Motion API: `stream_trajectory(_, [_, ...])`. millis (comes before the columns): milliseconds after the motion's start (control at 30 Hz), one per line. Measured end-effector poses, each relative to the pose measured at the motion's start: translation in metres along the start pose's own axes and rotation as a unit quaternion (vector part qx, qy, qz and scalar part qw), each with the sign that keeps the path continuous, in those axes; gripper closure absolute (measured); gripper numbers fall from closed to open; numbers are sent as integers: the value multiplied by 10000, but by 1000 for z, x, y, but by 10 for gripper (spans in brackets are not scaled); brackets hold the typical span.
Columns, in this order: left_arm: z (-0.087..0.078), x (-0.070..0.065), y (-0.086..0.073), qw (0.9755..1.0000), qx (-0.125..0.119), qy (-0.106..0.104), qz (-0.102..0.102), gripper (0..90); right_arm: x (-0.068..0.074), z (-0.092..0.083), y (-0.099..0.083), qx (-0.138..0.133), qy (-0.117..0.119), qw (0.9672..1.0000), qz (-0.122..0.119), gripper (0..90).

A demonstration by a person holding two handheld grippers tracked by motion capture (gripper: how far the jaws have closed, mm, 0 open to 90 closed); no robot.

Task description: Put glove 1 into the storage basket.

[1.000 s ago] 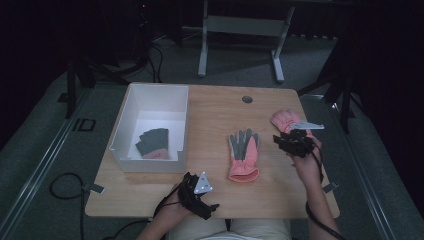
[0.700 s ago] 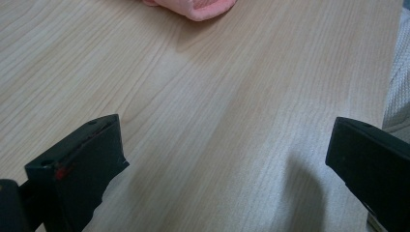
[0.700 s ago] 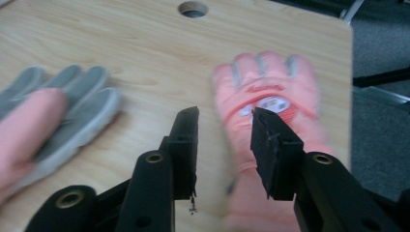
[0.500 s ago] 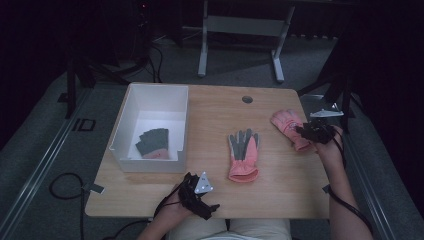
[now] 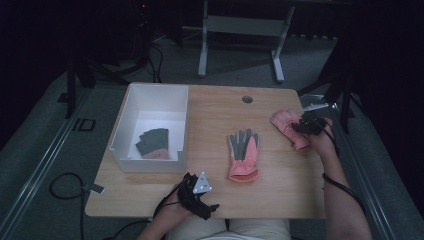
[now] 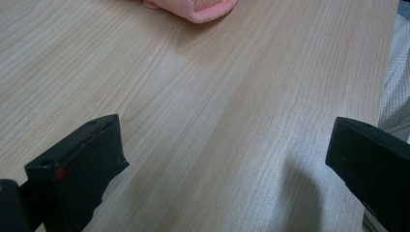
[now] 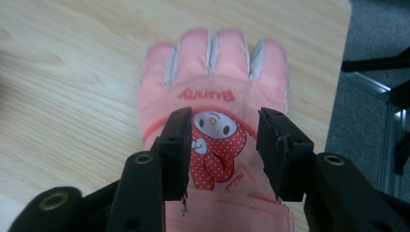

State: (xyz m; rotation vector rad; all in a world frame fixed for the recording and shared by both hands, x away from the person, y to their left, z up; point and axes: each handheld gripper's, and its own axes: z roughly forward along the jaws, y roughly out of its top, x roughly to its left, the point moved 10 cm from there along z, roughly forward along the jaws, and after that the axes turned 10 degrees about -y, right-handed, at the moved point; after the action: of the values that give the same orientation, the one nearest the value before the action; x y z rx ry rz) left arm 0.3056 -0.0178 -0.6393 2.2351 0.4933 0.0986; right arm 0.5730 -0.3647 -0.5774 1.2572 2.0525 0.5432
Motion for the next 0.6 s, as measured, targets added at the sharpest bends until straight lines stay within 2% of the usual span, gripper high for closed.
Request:
stream_trajectory(100, [0,0,0,10000,-15,-13,-19,0,3,10,-7,157,77,9998,-84,544])
stream_trajectory(133, [0,0,-1,10000,11,-37,-9,0,6,18,-13,293,240,9993,-16,547])
stream_trajectory(167, [0,0,-1,10000,11,-37,-9,0,6,19,-13,311,281,9991,100,573])
stream_trajectory(233, [0,0,-1,10000,-1,-32,-12,0,6,19,-12,403,317,9985,198,682])
stream_trajectory(267, [0,1,-1,10000,0,-29,-14,0,4,19,-13,440,232,9986,184,775])
stream_trajectory(333, [0,1,-1,10000,8,-21,-2,0,2,18,-12,513,155,9983,246,849])
stream_trajectory(367, [0,1,-1,10000,8,-21,-2,0,2,18,-12,513,155,9983,246,849])
stream_trajectory(400, [0,1,0,10000,-9,-20,-17,0,2,15,-10,504,88,9981,357,870])
stream_trajectory(433, [0,1,0,10000,-9,-20,-17,0,2,15,-10,504,88,9981,357,870])
stream_trajectory(533, [0,1,0,10000,0,-18,-25,0,2,-5,-4,383,-77,9977,554,882])
stream_trajectory(567, [0,1,0,10000,0,-18,-25,0,2,-5,-4,383,-77,9977,554,882])
stream_trajectory(600, [0,1,0,10000,1,-13,-23,0,3,-21,-1,245,-171,9970,709,883])
